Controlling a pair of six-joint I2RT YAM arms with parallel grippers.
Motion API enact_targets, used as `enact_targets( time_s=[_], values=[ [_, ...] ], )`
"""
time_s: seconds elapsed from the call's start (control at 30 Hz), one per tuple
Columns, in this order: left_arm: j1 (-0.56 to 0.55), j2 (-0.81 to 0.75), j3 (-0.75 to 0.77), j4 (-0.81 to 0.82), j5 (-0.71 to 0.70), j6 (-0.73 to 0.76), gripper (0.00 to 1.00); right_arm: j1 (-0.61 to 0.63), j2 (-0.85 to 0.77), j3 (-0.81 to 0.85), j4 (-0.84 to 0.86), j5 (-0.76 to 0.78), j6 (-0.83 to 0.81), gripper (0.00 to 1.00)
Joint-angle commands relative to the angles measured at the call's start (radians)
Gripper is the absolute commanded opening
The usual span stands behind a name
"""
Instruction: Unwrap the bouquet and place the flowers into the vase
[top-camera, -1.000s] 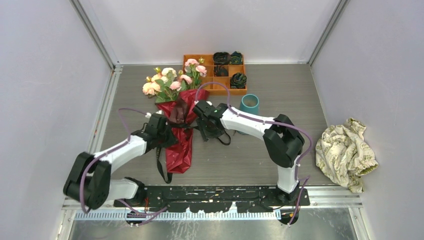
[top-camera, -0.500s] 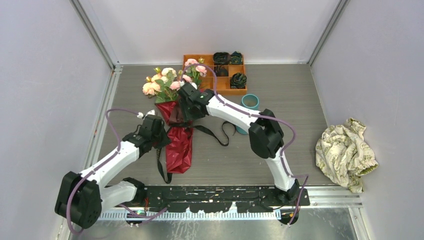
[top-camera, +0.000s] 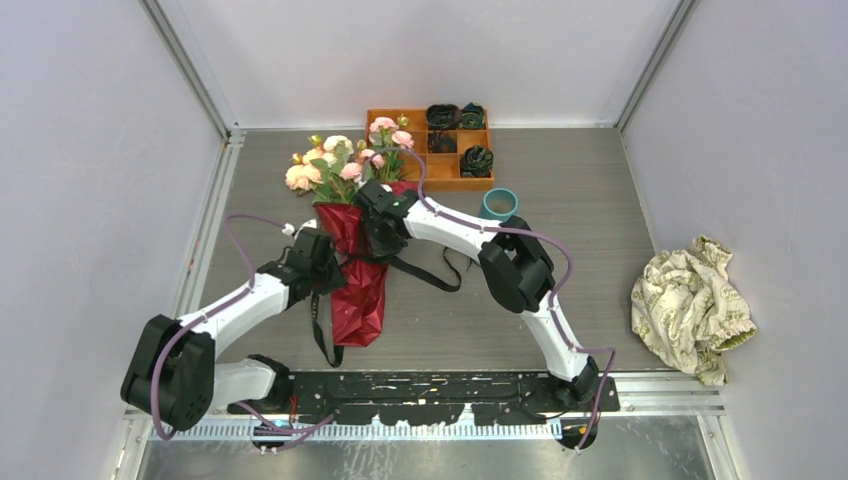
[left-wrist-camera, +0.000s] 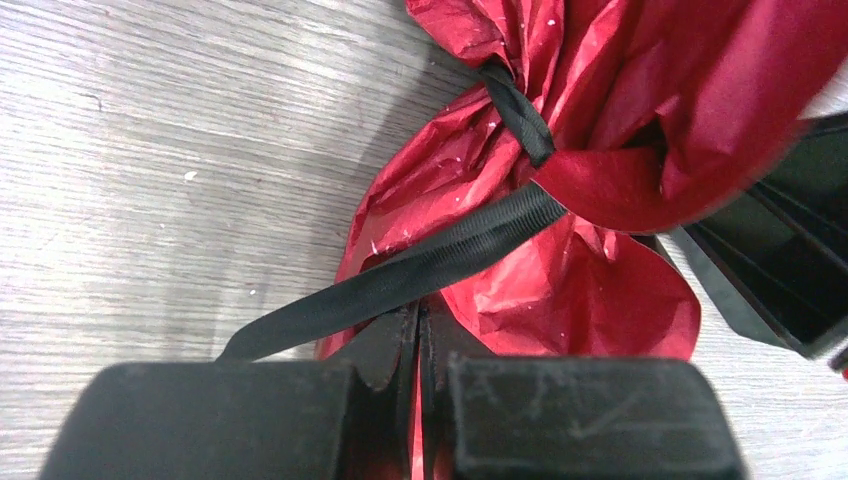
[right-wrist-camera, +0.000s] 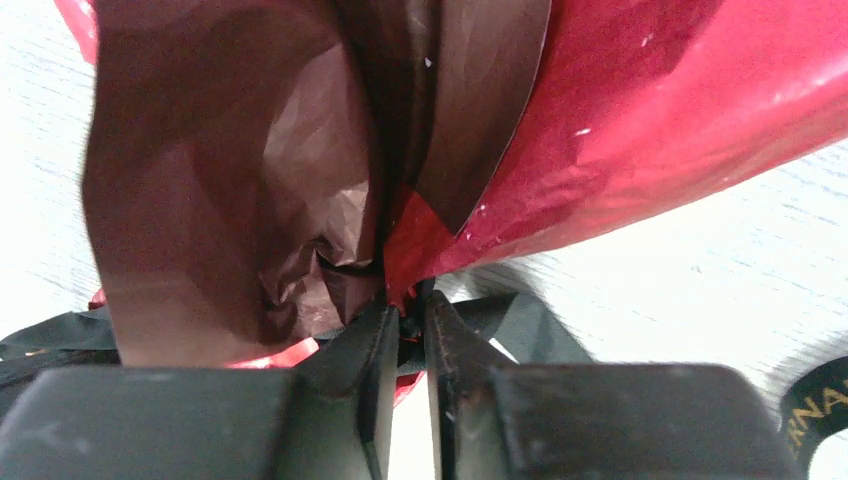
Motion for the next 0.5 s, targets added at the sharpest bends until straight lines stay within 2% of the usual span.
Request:
enact_targets(
  time_s=[0.0, 0.07, 0.47],
  values=[
    [0.006, 0.046, -0.010, 0.083, -0.024, 0.001, 0.01, 0.004, -0.063, -0.021, 0.010, 0.004, -0.002, 0.13],
    [0.005, 0.071, -0.013, 0.093, -0.040, 0.003, 0.01, 0.004, -0.083, -0.039, 0.005, 0.018, -0.012, 0.05],
    [0.006, 0.200, -0.021, 0.160, -0.067, 0.006, 0.00, 0.001, -0.268, -0.162, -0.024, 0.158, -0.053, 0.04]
  ],
)
